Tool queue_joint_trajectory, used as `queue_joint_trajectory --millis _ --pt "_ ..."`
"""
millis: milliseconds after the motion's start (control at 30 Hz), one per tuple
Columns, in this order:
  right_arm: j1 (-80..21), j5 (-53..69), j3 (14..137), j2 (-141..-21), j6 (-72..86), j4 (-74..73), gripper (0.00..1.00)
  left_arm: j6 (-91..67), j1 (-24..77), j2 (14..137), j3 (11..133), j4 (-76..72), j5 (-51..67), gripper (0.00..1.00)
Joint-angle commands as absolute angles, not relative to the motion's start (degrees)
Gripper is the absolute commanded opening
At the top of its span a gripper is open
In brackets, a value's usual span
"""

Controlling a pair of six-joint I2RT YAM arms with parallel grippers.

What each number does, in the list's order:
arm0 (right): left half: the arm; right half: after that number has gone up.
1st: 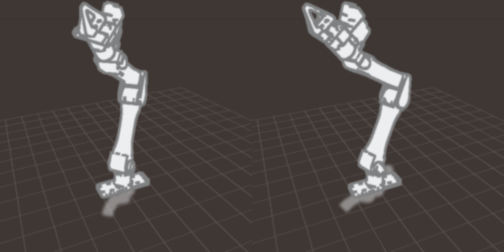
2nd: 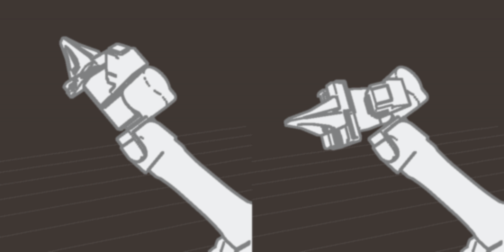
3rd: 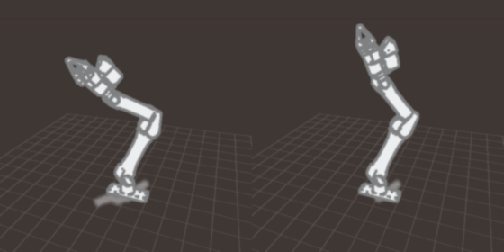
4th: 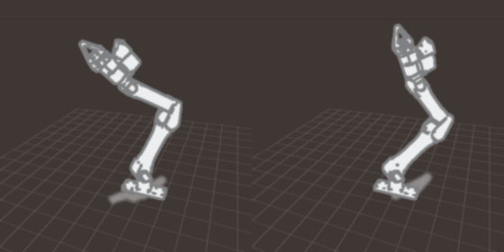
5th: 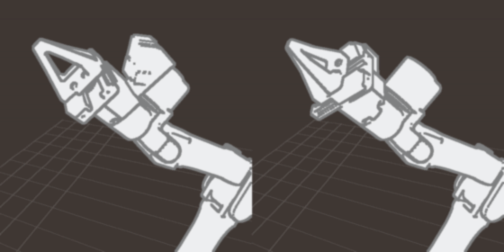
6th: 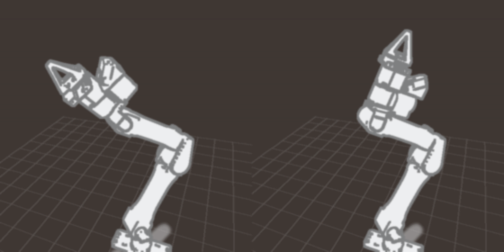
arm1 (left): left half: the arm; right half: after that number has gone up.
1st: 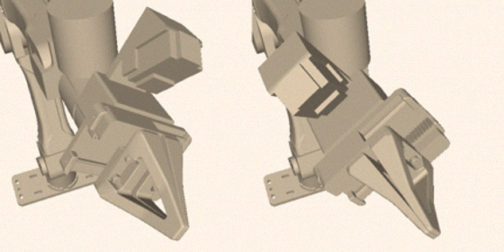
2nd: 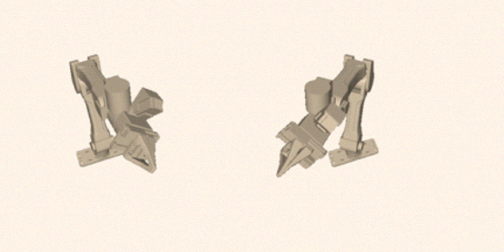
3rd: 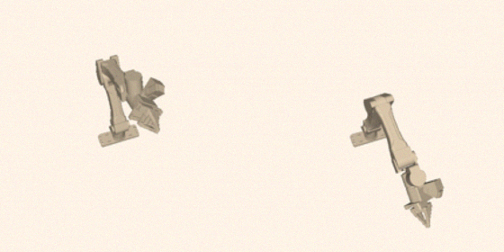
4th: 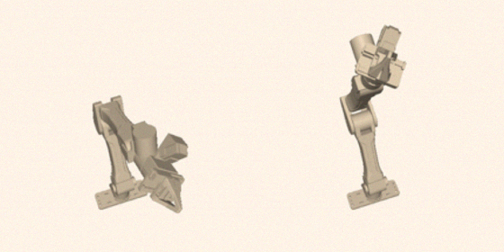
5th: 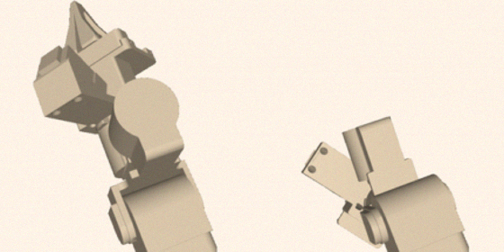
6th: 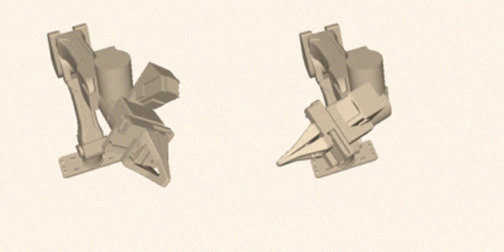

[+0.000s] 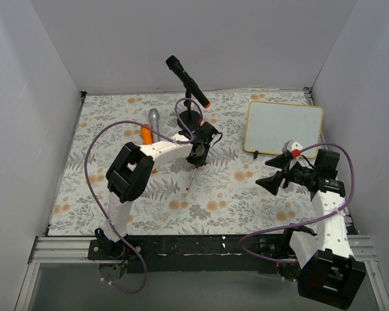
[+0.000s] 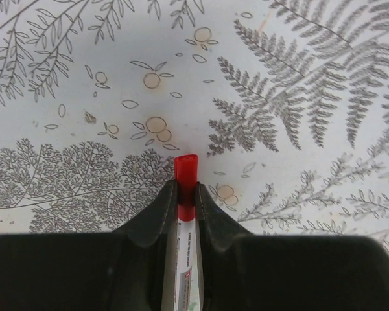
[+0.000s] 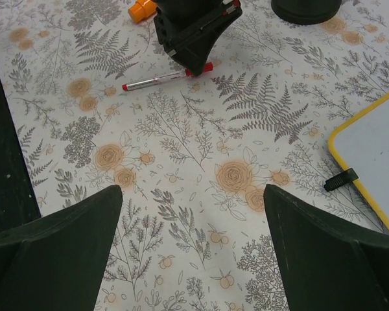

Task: Write a sentence on the whiteboard
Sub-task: Pick up the whiteboard marker from the center of the board, then pass from the left arm to the right

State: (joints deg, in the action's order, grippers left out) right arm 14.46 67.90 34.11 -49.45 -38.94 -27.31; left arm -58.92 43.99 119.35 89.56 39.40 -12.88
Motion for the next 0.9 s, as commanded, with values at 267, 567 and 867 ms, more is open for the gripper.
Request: queue_joint_trajectory --millis 267,567,867 --pt "-1.9 64.2 36.5 -59.2 -23.0 -16.7 0.92 -72.4 44.0 100.4 75.1 13.6 2.9 0.00" --pt "-12.8 57.7 35.0 -71.4 7.3 14.3 0.91 -88.0 44.0 95.4 67.9 -2.5 4.8 0.00" --pt "-14.0 56.5 38.8 -82.0 20.5 22.9 0.90 -93.3 44.0 91.5 63.3 -7.6 0.7 0.00"
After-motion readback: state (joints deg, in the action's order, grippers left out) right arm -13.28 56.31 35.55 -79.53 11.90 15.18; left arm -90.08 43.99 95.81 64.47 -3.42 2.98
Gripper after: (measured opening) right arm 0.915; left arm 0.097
